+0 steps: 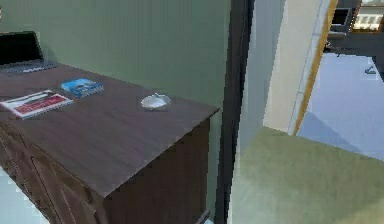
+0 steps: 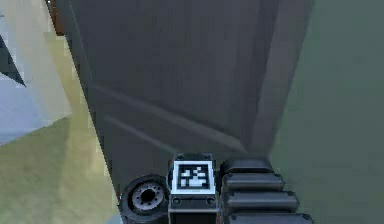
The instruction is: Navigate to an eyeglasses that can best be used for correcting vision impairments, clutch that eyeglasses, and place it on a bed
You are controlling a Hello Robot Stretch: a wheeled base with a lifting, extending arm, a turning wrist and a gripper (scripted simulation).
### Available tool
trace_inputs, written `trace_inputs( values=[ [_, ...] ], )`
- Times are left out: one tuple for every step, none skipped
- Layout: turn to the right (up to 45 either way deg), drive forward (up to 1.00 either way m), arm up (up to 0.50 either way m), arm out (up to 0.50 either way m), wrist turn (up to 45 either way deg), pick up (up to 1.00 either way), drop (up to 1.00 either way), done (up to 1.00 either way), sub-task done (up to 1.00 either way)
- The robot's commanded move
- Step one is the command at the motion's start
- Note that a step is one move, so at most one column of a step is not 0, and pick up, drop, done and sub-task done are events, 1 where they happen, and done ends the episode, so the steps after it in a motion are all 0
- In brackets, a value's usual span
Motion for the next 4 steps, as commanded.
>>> trace_inputs(
  values=[
    [27.0, 0.0, 0.0, 0.0, 0.0, 0.0, 0.0, 0.0, 0.0],
    [0.0, 0.15, 0.0, 0.0, 0.0, 0.0, 0.0, 0.0, 0.0],
    [12.0, 0.0, 0.0, 0.0, 0.0, 0.0, 0.0, 0.0, 0.0],
    [0.0, 1.0, 0.0, 0.0, 0.0, 0.0, 0.0, 0.0, 0.0]
  ],
)
